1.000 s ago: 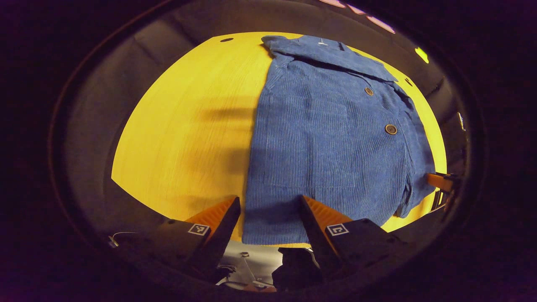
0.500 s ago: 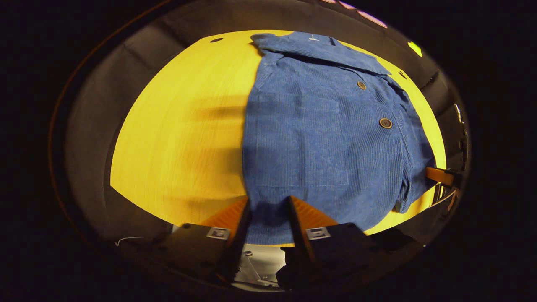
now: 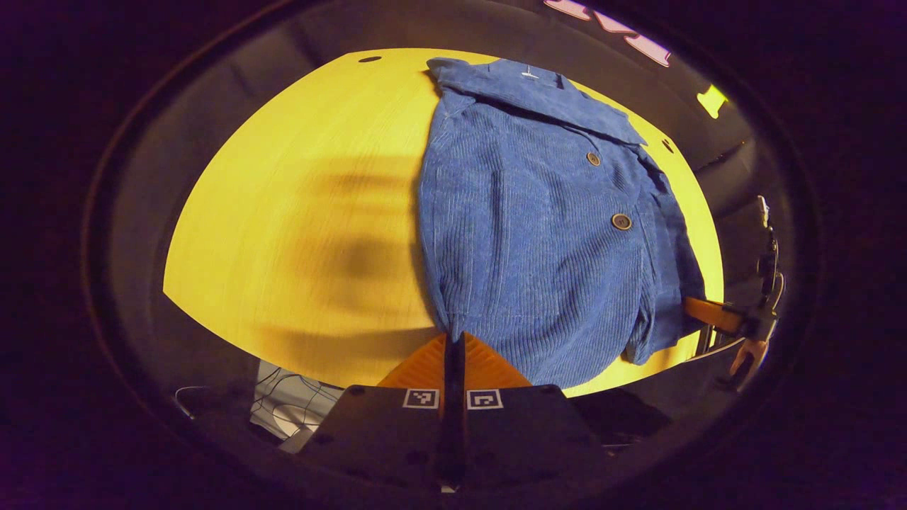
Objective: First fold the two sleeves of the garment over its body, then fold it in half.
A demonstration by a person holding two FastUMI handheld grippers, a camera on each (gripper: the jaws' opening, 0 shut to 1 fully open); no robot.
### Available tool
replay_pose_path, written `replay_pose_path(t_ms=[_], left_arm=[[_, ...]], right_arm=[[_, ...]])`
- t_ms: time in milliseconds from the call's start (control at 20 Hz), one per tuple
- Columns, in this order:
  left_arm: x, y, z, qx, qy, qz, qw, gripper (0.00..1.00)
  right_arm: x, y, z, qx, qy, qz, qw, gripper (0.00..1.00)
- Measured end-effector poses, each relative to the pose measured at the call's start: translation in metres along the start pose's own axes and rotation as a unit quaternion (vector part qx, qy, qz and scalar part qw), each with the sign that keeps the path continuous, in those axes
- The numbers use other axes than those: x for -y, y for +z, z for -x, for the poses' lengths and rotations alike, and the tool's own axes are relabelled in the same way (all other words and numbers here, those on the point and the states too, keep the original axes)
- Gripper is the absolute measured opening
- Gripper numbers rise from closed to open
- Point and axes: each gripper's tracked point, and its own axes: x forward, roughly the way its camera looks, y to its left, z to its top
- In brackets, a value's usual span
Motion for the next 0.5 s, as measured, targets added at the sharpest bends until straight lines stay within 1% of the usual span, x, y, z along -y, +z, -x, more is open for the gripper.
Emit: replay_pose_path(t_ms=[250, 350, 500], left_arm=[[0.004, 0.006, 0.036, 0.019, -0.032, -0.027, 0.999, 0.0], [0.007, 0.012, 0.048, 0.013, -0.045, -0.035, 0.998, 0.0], [0.013, 0.025, 0.058, -0.01, -0.076, -0.037, 0.996, 0.0]], right_arm=[[-0.031, 0.011, 0.044, 0.027, 0.039, -0.03, 0.998, 0.03], [-0.041, 0.015, 0.058, 0.033, 0.052, -0.041, 0.997, 0.03], [-0.055, 0.027, 0.078, 0.035, 0.075, -0.059, 0.995, 0.03]])
